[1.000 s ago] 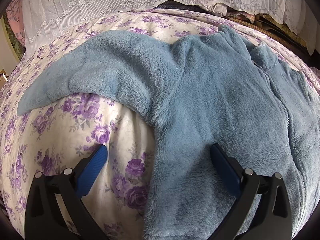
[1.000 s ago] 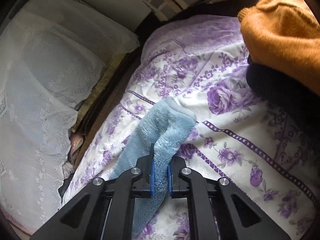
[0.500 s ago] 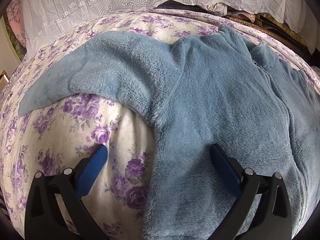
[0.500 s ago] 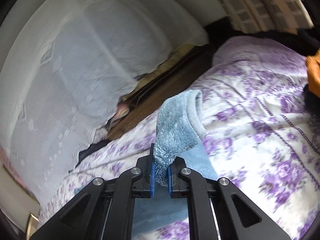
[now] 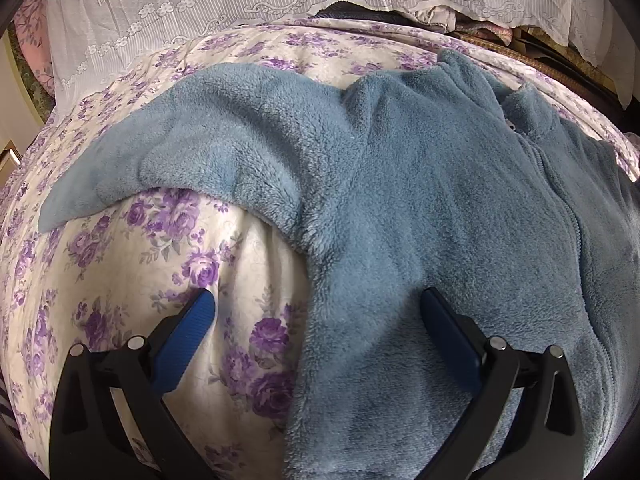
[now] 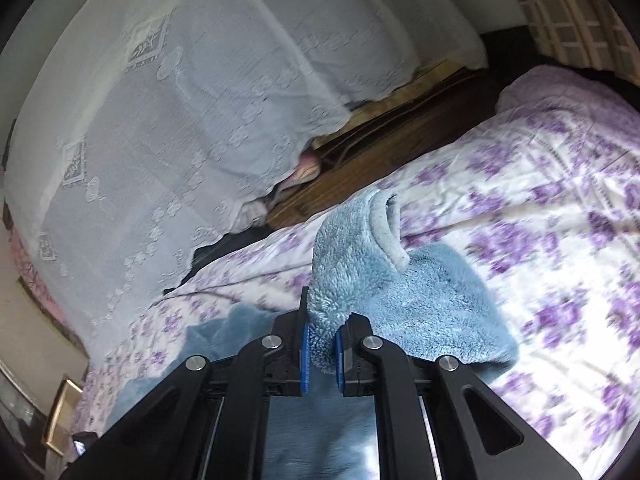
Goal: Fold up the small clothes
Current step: 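Lift the sleeve cuff with the right tool and fold it across the body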
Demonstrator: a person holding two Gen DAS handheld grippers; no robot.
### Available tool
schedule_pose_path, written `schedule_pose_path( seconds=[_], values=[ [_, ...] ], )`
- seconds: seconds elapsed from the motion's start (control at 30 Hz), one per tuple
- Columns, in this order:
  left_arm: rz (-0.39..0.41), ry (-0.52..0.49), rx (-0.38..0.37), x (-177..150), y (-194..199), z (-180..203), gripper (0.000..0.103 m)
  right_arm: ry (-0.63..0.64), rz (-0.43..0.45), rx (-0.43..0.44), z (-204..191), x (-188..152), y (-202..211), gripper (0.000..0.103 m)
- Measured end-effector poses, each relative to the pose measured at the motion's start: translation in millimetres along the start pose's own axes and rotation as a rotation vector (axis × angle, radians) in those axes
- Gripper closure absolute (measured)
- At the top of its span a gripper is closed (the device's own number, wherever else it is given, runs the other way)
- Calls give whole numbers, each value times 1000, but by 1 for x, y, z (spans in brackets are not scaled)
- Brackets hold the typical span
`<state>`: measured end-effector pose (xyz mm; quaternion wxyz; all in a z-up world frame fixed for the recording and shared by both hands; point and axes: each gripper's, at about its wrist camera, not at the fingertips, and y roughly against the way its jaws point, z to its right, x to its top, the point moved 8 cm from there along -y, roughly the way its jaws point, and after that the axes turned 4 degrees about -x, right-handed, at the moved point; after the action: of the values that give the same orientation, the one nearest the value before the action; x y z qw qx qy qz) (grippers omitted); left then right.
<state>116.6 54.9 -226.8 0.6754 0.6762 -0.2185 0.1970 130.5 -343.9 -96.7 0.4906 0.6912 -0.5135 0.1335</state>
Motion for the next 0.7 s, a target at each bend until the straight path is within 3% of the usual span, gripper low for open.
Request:
schedule_pose_path(
  seconds=[0.4, 0.7],
  values=[
    [0, 0, -1, 0, 0, 0, 4, 56, -67, 78, -83, -30, -21, 92],
    [1, 0, 0, 0, 0, 1, 4, 150, -146, 144, -148, -76, -35, 91]
  ],
)
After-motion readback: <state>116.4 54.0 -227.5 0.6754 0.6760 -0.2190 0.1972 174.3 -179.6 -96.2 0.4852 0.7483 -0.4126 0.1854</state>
